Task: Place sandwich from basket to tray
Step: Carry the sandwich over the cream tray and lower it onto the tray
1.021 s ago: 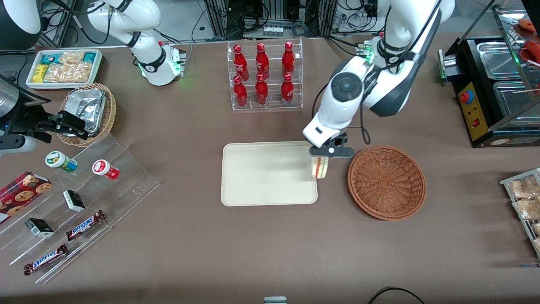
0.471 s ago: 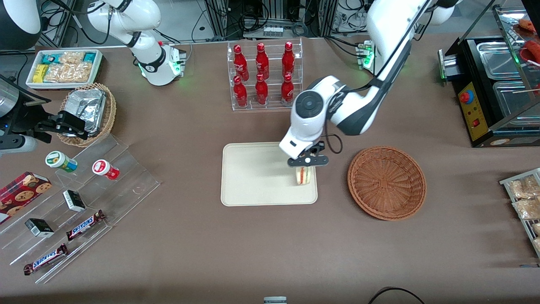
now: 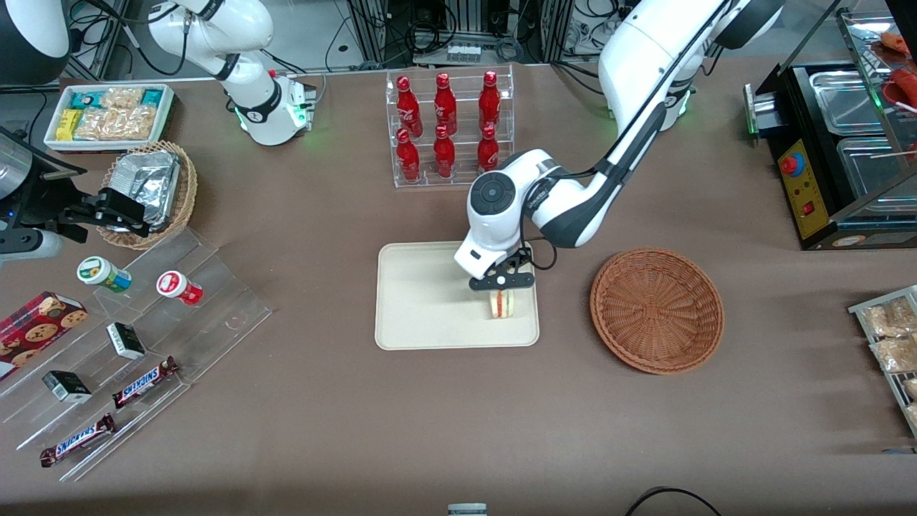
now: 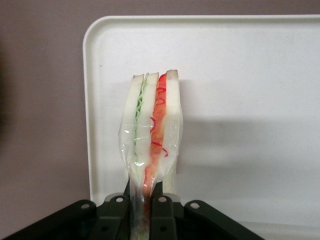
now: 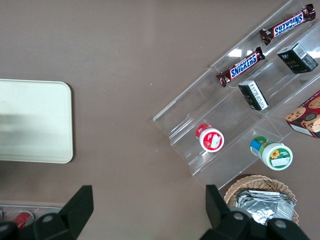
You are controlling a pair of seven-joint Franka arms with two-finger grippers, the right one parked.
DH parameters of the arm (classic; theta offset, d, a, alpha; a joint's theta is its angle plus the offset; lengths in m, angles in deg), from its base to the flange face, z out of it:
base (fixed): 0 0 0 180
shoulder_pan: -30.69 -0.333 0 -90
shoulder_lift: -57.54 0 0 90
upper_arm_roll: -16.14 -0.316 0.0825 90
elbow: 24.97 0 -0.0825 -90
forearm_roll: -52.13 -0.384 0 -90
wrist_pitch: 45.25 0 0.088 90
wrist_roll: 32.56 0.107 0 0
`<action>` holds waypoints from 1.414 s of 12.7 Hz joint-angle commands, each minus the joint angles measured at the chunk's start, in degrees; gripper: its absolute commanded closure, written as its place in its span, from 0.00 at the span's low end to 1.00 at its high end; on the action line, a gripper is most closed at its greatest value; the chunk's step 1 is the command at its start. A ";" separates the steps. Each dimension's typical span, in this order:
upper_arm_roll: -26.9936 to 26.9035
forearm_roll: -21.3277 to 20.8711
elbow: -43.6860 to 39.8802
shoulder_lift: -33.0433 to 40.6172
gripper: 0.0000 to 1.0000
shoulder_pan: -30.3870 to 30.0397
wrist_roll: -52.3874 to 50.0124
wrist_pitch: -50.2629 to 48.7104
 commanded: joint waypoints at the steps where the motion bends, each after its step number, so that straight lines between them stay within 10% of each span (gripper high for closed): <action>1: 0.33 -1.35 -2.22 -1.94 1.00 0.59 1.15 2.15; 10: 0.24 -1.52 -1.96 -3.70 1.00 0.50 4.16 4.96; 11: 0.24 -1.61 -1.96 -4.49 0.92 0.50 3.02 6.19; 14: 0.24 -1.70 -2.13 -4.67 0.00 0.50 2.74 6.47; 18: 0.06 -0.82 -2.13 -3.45 0.00 0.24 2.48 6.38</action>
